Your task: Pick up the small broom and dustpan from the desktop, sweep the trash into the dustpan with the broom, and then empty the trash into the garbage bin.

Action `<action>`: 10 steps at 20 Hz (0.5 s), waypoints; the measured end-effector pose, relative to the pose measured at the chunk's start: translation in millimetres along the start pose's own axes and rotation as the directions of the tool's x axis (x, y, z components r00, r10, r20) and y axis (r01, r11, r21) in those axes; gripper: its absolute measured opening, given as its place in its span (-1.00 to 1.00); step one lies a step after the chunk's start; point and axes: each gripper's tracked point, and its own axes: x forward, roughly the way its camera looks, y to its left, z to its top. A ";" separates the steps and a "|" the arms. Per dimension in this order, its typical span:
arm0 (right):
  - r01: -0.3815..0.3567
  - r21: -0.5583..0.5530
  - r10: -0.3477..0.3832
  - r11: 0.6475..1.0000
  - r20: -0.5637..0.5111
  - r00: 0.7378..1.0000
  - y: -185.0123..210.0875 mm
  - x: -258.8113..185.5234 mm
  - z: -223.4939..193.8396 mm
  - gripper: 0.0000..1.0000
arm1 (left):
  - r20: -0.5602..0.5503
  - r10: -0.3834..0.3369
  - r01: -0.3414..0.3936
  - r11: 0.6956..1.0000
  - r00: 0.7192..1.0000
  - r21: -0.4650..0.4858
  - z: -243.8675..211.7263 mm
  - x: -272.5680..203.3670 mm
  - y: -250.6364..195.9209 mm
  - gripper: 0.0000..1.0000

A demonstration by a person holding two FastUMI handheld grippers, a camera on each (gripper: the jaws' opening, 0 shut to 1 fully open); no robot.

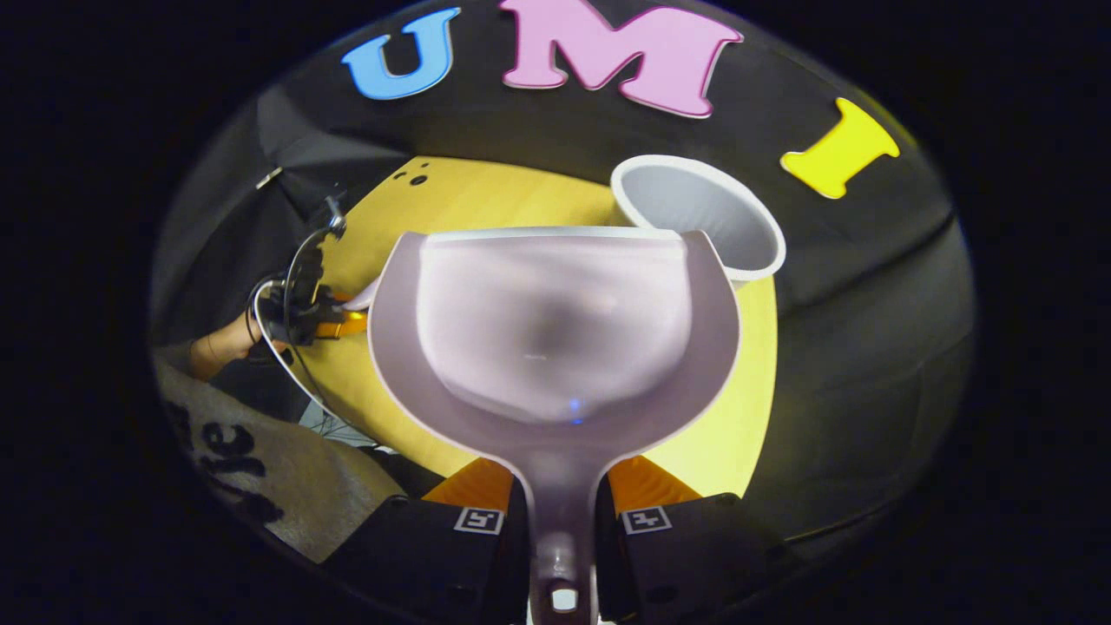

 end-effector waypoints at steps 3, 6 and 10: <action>-0.048 -0.005 0.048 0.999 -0.025 0.999 34.8 39.4 -20.6 -0.31 | -0.004 0.022 -0.022 1.000 1.000 -0.016 -1.9 0.6 1.8 -0.50; -0.064 -0.016 0.063 0.998 -0.058 0.996 52.2 86.9 -39.4 -0.31 | -0.004 0.056 -0.056 0.998 0.998 -0.022 -2.9 0.4 4.6 -0.50; -0.061 -0.028 0.059 0.998 -0.085 0.995 58.5 137.7 -54.4 -0.31 | -0.017 0.095 -0.095 0.995 0.995 -0.031 -7.0 1.5 7.1 -0.50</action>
